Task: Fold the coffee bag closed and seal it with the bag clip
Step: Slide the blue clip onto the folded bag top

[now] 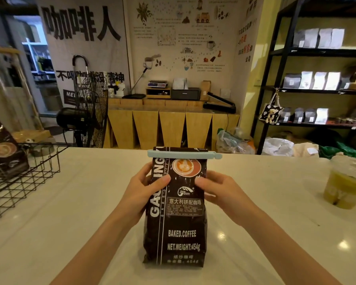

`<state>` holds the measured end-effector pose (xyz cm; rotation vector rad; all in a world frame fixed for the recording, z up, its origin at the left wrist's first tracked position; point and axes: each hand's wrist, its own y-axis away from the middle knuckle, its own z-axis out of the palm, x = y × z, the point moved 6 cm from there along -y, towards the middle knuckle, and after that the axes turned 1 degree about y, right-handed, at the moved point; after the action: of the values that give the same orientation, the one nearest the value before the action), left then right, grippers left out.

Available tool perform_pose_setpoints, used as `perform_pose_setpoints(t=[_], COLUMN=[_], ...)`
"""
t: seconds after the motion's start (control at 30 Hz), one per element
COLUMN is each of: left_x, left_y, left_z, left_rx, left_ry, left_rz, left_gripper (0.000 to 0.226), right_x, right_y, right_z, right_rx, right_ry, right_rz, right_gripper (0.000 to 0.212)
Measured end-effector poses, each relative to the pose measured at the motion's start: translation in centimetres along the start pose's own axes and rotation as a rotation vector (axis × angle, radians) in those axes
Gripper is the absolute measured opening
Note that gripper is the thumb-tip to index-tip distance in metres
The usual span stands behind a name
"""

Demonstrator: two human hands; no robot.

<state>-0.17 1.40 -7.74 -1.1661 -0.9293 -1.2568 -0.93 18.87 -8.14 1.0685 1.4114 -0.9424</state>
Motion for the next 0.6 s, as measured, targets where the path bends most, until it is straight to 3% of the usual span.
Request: perform_pose_setpoints(t=[0.13,0.37,0.6], left_x=[-0.1,3.8,9.4], left_y=[0.2,-0.4,-0.9], left_z=[-0.8,-3.2,-9.9], left_rx=[0.07,0.131,0.235], left_ry=[0.026,0.026,-0.023], left_rz=[0.014,0.12,0.219], left_gripper=[0.028,0.033,0.044], right_x=[0.3,-3.9,-8.6], right_y=[0.0,-2.1,-6.0], right_z=[1.9,4.0,10.4], right_rx=[-0.058,-0.062,-0.098], right_ry=[0.074,0.054,-0.024], right_rz=[-0.001,-0.164,-0.272], right_gripper=[0.069,0.039,0.039])
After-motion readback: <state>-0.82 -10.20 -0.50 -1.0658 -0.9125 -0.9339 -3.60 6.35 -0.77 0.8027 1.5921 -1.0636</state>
